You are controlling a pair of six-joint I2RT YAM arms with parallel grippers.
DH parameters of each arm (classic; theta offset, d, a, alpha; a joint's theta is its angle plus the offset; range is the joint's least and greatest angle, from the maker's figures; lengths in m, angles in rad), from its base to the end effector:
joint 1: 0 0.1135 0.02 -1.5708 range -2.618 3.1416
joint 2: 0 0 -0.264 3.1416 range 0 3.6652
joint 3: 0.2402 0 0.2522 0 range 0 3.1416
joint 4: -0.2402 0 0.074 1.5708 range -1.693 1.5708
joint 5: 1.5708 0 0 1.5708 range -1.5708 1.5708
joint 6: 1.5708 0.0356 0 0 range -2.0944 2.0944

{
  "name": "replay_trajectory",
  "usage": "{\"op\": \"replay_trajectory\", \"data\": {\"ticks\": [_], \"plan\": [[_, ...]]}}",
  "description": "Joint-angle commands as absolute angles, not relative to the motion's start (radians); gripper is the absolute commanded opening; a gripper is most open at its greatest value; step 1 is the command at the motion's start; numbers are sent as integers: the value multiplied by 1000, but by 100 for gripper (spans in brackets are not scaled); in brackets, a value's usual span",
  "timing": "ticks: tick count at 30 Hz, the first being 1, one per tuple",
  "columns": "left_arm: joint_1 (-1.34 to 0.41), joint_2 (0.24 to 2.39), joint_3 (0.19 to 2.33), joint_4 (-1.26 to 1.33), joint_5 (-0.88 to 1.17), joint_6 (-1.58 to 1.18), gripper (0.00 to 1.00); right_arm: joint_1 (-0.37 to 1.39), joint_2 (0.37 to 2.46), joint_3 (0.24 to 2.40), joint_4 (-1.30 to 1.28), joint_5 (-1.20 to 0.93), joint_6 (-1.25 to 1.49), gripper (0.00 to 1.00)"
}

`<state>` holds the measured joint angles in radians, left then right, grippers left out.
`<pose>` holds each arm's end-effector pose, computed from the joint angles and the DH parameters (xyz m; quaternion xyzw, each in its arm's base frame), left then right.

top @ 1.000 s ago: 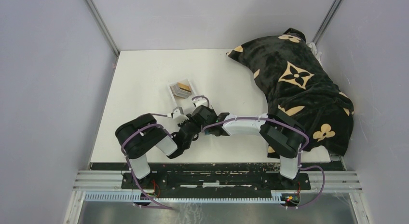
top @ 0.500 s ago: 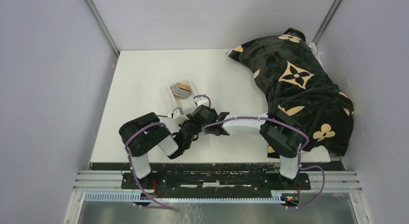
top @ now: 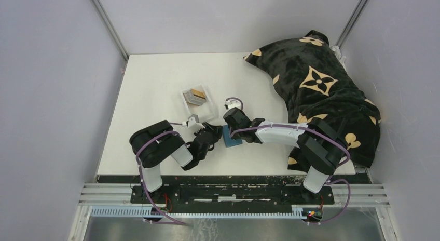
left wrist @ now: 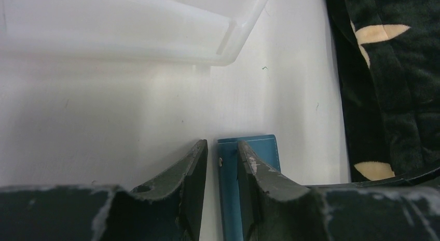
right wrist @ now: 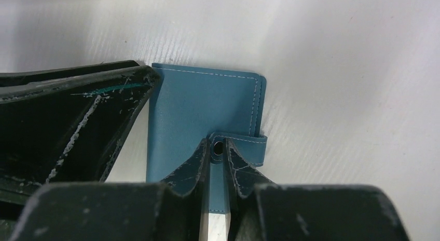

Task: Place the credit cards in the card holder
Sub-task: Open the card holder at the center of the board.

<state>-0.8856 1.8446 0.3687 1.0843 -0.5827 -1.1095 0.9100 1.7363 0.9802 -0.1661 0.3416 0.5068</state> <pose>0.1862 -0.1968 0.0899 -0.2477 0.7733 -0.3180 0.4894 0.2229 0.2673 0.1638 -0.1340 0.9260 0.0819 0.3433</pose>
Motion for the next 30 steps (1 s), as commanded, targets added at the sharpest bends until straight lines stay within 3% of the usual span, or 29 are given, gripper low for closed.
{"op": "replay_trajectory", "data": {"ticks": [1, 10, 18, 30], "plan": [[-886, 1886, 344, 913, -532, -1098, 36, 879, 1668, 923, -104, 221, 578, 6], [-888, 1827, 335, 878, -526, -1051, 36, 804, 1616, 843, 19, 63, 673, 5], [-891, 1838, 351, 877, -472, -1013, 22, 785, 1612, 810, 99, 2, 725, 4], [-892, 1813, 347, 784, -490, -1028, 23, 730, 1491, 754, 86, 1, 736, 3]]}}
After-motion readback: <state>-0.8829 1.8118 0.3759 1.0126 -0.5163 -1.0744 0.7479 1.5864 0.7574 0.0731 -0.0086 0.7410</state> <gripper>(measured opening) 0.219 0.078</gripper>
